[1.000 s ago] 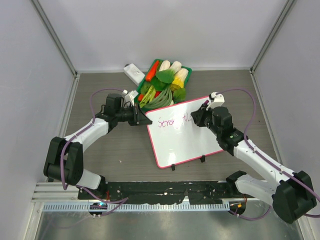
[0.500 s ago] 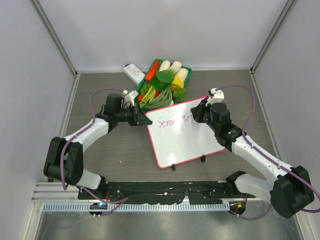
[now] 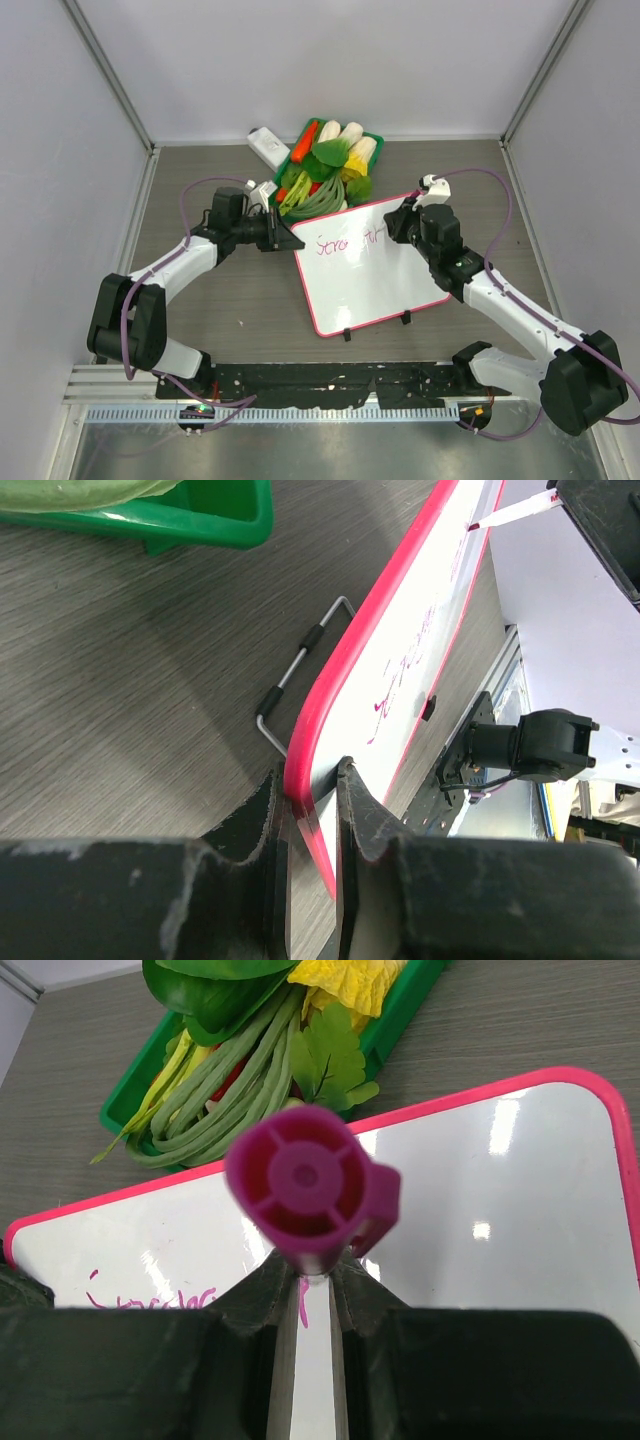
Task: Write a sentence on the whiteboard
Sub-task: Write with the whiteboard marker on the whiteboard.
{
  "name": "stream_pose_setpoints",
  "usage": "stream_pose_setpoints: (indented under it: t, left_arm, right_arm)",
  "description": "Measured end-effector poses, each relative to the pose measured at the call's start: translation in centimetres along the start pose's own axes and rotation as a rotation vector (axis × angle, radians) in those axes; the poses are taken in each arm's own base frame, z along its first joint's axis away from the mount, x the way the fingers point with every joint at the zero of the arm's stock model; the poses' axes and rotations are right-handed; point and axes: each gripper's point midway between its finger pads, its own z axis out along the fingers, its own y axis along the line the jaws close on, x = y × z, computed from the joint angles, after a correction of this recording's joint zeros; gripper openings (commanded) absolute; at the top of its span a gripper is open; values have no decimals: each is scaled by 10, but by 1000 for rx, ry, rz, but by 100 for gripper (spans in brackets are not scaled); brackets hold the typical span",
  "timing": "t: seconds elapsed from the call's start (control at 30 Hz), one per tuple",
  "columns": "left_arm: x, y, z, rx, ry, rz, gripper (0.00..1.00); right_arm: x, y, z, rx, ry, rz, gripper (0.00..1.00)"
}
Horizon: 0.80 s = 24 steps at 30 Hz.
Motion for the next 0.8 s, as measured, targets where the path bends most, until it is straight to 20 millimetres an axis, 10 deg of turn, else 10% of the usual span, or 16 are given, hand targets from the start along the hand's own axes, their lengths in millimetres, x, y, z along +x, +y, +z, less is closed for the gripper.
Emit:
stream_pose_setpoints:
  t: [0.8]
  left_arm:
    - [1, 0, 0, -1, 2, 0, 0]
  right_arm:
    - [18, -6, -16, -8, 44, 9, 1]
